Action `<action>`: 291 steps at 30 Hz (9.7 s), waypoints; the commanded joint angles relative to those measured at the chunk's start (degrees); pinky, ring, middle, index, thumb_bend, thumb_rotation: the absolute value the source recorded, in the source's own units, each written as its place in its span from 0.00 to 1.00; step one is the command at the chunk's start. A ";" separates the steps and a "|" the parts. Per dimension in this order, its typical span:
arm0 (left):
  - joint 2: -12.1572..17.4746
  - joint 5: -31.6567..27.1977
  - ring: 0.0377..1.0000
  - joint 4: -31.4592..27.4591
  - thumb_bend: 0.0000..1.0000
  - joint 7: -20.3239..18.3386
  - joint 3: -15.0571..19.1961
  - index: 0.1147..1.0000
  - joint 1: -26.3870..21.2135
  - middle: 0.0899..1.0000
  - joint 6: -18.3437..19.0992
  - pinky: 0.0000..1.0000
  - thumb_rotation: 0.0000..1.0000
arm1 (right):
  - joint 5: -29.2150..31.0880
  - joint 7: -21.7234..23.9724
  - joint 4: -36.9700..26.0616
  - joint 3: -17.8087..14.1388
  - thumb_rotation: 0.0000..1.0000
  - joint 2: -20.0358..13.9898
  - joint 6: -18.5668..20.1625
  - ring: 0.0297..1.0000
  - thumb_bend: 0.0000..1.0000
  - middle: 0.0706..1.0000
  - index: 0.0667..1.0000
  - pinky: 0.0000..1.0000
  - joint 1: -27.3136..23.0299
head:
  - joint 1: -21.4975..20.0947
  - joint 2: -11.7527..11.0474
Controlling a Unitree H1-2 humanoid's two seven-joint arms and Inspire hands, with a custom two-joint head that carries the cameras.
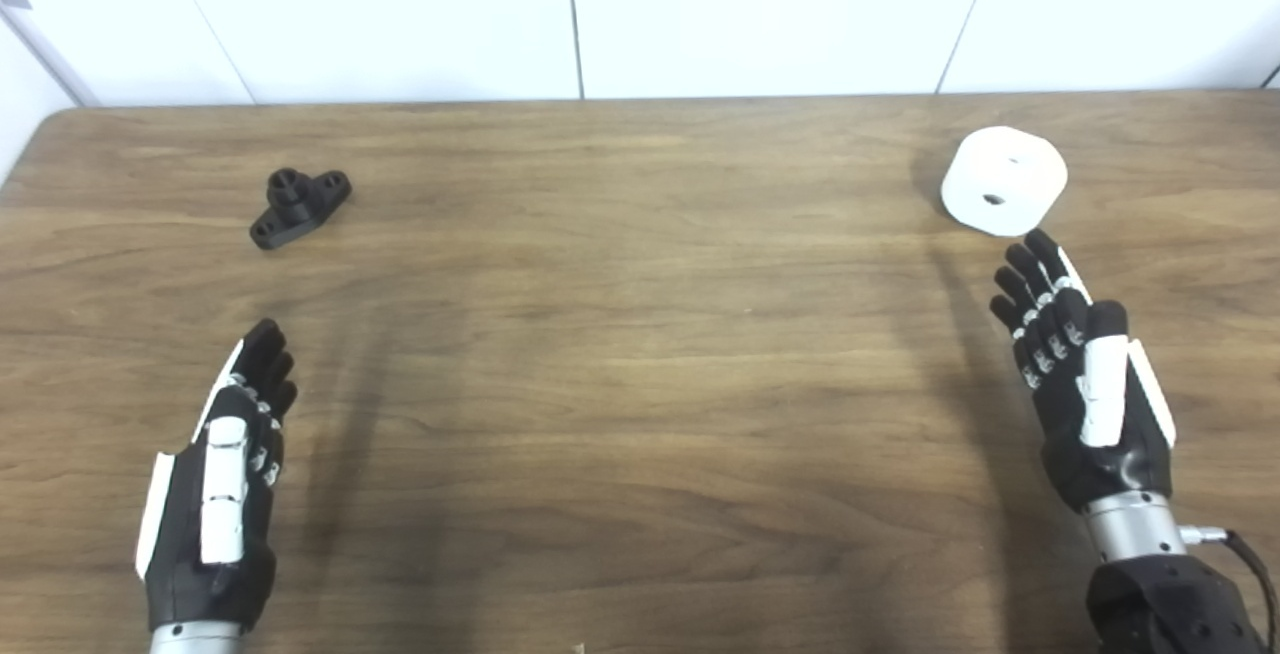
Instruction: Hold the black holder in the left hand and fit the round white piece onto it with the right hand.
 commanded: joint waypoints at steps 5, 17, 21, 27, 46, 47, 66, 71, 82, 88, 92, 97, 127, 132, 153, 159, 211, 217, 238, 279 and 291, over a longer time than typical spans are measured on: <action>0.81 0.33 0.98 -2.43 0.51 -0.25 0.49 0.93 0.37 0.97 -0.87 0.99 0.91 | 0.41 -0.10 -2.52 0.53 1.00 0.46 -2.04 0.95 0.66 0.95 0.95 0.94 7.58 | 0.02 -0.05; 0.21 0.71 0.98 -2.87 0.49 -0.30 -0.17 0.93 0.94 0.97 -0.85 0.99 0.92 | 0.58 0.34 -2.22 0.05 1.00 -0.32 -2.20 0.95 0.66 0.95 0.96 0.95 8.09 | 4.96 -2.11; -0.92 2.60 0.98 -2.20 0.43 -0.02 -1.17 0.92 1.29 0.96 -2.12 0.97 0.94 | 1.74 1.29 -0.28 -0.95 1.00 -1.10 -3.50 0.96 0.65 0.95 0.96 0.96 8.18 | 8.85 -4.07; -2.70 5.76 0.95 -1.29 0.43 0.64 -3.03 0.92 2.12 0.94 -2.99 0.94 0.94 | 2.52 2.74 3.03 -2.43 1.00 -1.83 -5.75 0.96 0.66 0.95 0.97 0.97 7.75 | 14.50 -7.75; -4.61 10.76 0.94 3.88 0.42 3.04 -7.46 0.91 2.44 0.94 -9.10 0.91 0.91 | 0.77 4.18 5.74 -4.13 1.00 -2.94 -6.36 1.00 0.65 0.99 1.00 1.00 7.34 | 21.94 -14.48; -4.59 11.14 0.94 4.08 0.42 3.31 -7.64 0.91 2.44 0.94 -9.22 0.90 0.92 | 0.99 4.32 5.89 -4.17 1.00 -2.95 -6.42 1.00 0.65 0.99 1.00 1.00 7.31 | 21.92 -14.67; -4.25 13.16 0.92 7.24 0.52 5.46 -9.03 0.91 2.74 0.92 -12.17 0.90 0.82 | 0.03 5.31 10.08 -3.84 1.00 -3.27 -10.95 1.00 0.60 1.00 1.00 1.00 7.36 | 21.06 -18.69; -4.22 13.57 0.92 7.19 0.54 5.74 -9.13 0.91 2.77 0.92 -12.21 0.89 0.81 | 0.28 5.74 10.34 -3.97 1.00 -3.59 -10.98 1.00 0.63 1.00 1.00 1.00 7.43 | 21.38 -18.63; -4.36 23.29 0.89 1.74 0.47 8.78 -7.31 0.88 0.71 0.89 -5.86 0.86 0.32 | 0.20 5.41 9.62 -4.06 1.00 -3.52 -10.17 1.00 0.62 1.00 1.00 1.00 7.18 | 20.83 -17.49; -2.95 29.19 0.90 -3.27 0.59 9.58 -5.22 0.87 -6.08 0.90 1.84 0.86 0.09 | -0.38 5.20 9.67 -3.81 1.00 -3.33 -10.34 1.00 0.61 1.00 1.00 1.00 6.75 | 20.92 -17.00; -0.19 34.00 0.92 -5.30 0.66 8.14 -3.96 0.87 -11.86 0.90 7.97 0.90 0.11 | -0.03 5.44 10.29 -3.77 1.00 -3.27 -10.71 1.00 0.59 1.00 1.00 1.00 6.56 | 20.75 -16.71; 2.65 37.99 0.93 -5.58 0.72 5.64 -2.19 0.89 -17.52 0.92 14.62 0.91 0.16 | 0.39 5.87 10.42 -3.54 1.00 -3.60 -10.58 1.00 0.61 1.00 1.00 1.00 6.54 | 20.80 -16.35; 16.90 59.91 0.97 16.14 0.92 0.90 -4.84 0.84 -34.67 0.93 23.21 1.00 0.51 | 2.96 3.81 9.43 -0.96 1.00 -5.65 -9.91 0.96 0.55 0.98 1.00 1.00 7.67 | 20.23 -15.16; 18.13 60.46 0.98 21.07 0.93 1.36 -5.77 0.83 -36.93 0.93 23.38 1.00 0.51 | 2.89 3.88 9.49 -0.65 1.00 -6.05 -10.40 0.96 0.55 0.97 1.00 1.00 7.85 | 20.02 -14.95; 19.48 56.91 0.98 39.45 0.92 3.75 -8.84 0.78 -45.52 0.94 23.76 1.00 0.52 | 2.68 2.33 7.53 0.23 1.00 -6.59 -9.90 0.95 0.52 0.96 1.00 1.00 9.28 | 19.08 -13.95; 19.92 55.73 0.98 42.71 0.91 4.41 -9.95 0.77 -47.18 0.93 23.71 1.00 0.53 | 2.33 1.75 6.78 0.49 1.00 -6.50 -9.75 0.95 0.53 0.95 1.00 1.00 9.84 | 18.65 -13.64; 20.61 49.55 0.94 45.12 0.84 3.69 -13.75 0.63 -47.54 0.85 23.57 1.00 0.34 | 2.19 -0.44 3.71 0.98 1.00 -6.31 -7.92 0.93 0.53 0.94 0.98 0.92 11.58 | 16.95 -12.76; 20.75 49.09 0.94 44.60 0.84 3.23 -13.80 0.60 -47.42 0.85 23.60 1.00 0.32 | 2.00 -0.46 3.61 0.96 1.00 -6.40 -7.96 0.92 0.52 0.94 0.98 0.92 11.62 | 16.84 -12.62; 21.59 49.79 0.89 45.65 0.52 4.82 -15.88 0.42 -46.97 0.74 20.94 1.00 0.05 | 2.63 -0.56 3.27 1.07 1.00 -6.63 -7.74 0.93 0.53 0.94 0.98 0.92 11.87 | 16.22 -12.32; 20.09 48.77 0.90 13.57 0.52 -10.69 -21.00 0.42 -37.93 0.77 19.10 1.00 0.05 | 1.96 -0.26 3.75 4.39 1.00 -5.97 -8.40 0.95 0.58 0.95 1.00 0.96 10.65 | 11.03 -11.33; 16.78 51.39 0.90 7.90 0.52 -12.47 -25.71 0.42 -34.01 0.78 13.00 1.00 0.05 | 1.80 -3.01 4.95 6.37 1.00 -3.25 -7.50 0.89 0.60 0.89 0.96 0.88 8.54 | 5.01 -10.44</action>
